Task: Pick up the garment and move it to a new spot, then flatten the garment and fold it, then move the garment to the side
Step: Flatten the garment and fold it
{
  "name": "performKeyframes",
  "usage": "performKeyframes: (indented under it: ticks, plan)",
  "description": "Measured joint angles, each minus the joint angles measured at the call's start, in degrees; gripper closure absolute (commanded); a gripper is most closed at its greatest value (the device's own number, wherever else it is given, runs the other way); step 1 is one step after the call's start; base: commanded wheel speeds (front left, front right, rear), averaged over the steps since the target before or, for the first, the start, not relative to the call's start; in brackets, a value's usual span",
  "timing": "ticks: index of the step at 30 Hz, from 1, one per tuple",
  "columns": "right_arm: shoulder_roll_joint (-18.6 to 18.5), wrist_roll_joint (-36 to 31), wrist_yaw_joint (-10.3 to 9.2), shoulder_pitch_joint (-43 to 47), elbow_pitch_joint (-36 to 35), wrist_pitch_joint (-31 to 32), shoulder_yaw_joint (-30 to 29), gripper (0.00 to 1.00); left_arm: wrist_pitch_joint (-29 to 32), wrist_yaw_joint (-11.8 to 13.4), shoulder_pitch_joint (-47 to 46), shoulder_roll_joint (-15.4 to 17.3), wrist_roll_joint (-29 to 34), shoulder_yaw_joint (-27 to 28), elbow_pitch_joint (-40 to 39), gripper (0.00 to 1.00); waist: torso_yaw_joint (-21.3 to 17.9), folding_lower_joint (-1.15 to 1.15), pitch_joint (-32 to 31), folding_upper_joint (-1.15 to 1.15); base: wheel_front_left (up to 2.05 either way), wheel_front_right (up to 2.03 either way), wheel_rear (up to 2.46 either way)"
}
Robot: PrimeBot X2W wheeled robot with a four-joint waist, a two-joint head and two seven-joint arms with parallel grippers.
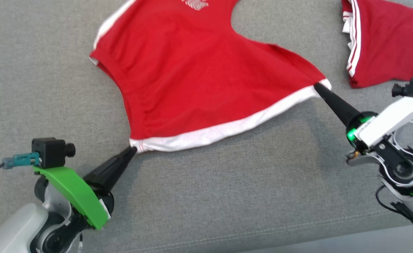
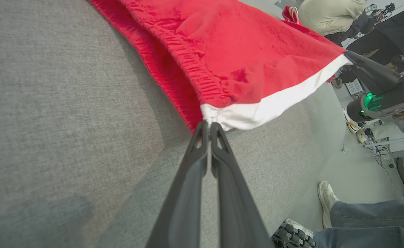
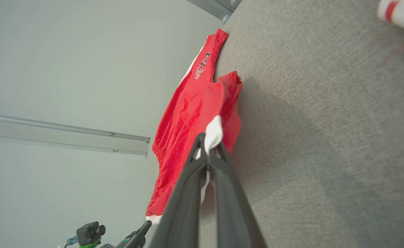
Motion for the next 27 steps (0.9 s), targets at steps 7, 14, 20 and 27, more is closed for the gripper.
performKeyframes:
  ticks: [7,14,20,27]
  plan:
    - [-6.2,2.7,-0.05,6.3,-0.5,4.1,0.3,1.00,3.7,-0.4,2.9,1.3,-3.7,-1.9,-4.6,1.00,1.6,0.00,-4.2,0.00,0.00,0.00,0.00]
    - [-12.5,6.8,-0.07,13.7,-3.1,4.9,-2.7,1.00,4.7,-0.5,9.0,2.0,-5.6,-3.7,-9.5,1.00,4.2,0.00,-6.6,0.00,0.00,0.00,0.00]
    - [-19.3,10.8,0.01,20.7,-11.2,5.7,-5.7,1.00,2.2,0.6,14.6,1.8,-7.1,-3.8,-14.8,1.00,6.5,0.00,-7.1,0.00,0.00,0.00,0.00]
    - [-25.3,11.1,-0.08,18.9,-19.2,5.2,-12.7,1.00,1.1,1.5,16.5,1.7,-7.7,-3.2,-19.8,1.00,7.5,0.00,-4.6,0.00,0.00,0.00,0.00]
